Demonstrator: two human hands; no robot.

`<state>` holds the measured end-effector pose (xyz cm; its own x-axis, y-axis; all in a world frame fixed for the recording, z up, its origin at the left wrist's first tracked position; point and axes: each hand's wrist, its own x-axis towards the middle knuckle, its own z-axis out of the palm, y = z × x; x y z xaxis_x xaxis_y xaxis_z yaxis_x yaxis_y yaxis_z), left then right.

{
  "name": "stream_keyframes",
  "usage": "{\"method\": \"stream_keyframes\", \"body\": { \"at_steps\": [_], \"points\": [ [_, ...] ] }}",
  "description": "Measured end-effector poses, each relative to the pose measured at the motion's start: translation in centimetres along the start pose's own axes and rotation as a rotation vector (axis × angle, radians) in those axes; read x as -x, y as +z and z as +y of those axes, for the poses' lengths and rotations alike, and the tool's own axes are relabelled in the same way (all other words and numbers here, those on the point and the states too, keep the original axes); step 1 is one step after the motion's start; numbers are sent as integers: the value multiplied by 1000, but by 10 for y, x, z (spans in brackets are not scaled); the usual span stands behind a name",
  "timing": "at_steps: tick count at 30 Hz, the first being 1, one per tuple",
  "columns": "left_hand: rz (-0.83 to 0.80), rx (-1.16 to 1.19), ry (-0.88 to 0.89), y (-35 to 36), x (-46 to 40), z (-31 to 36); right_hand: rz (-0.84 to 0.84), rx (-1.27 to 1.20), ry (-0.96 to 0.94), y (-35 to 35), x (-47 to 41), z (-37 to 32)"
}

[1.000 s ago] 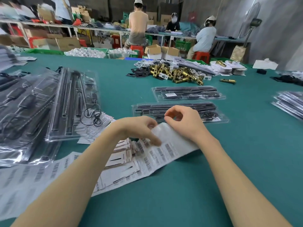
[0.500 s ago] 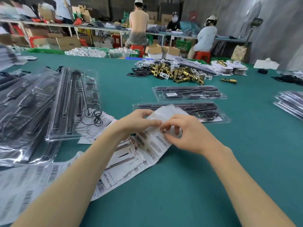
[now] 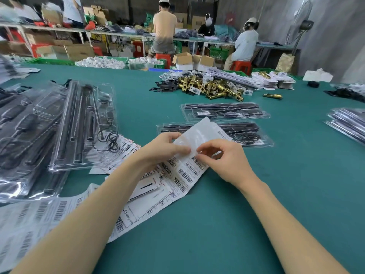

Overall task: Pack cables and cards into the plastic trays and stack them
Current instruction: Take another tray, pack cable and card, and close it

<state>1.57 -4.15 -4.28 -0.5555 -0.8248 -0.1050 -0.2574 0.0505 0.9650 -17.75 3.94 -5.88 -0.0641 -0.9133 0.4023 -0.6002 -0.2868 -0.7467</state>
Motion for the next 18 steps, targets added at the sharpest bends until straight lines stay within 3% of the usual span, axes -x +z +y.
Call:
{"method": "stream_keyframes", "body": {
  "at_steps": [13,18],
  "points": [
    [96,70,-85,5,-2,2,147,86,-236,12,6,-3],
    [100,81,-99,4,-2,2,150,74,-212,17,6,-2]
  ]
}}
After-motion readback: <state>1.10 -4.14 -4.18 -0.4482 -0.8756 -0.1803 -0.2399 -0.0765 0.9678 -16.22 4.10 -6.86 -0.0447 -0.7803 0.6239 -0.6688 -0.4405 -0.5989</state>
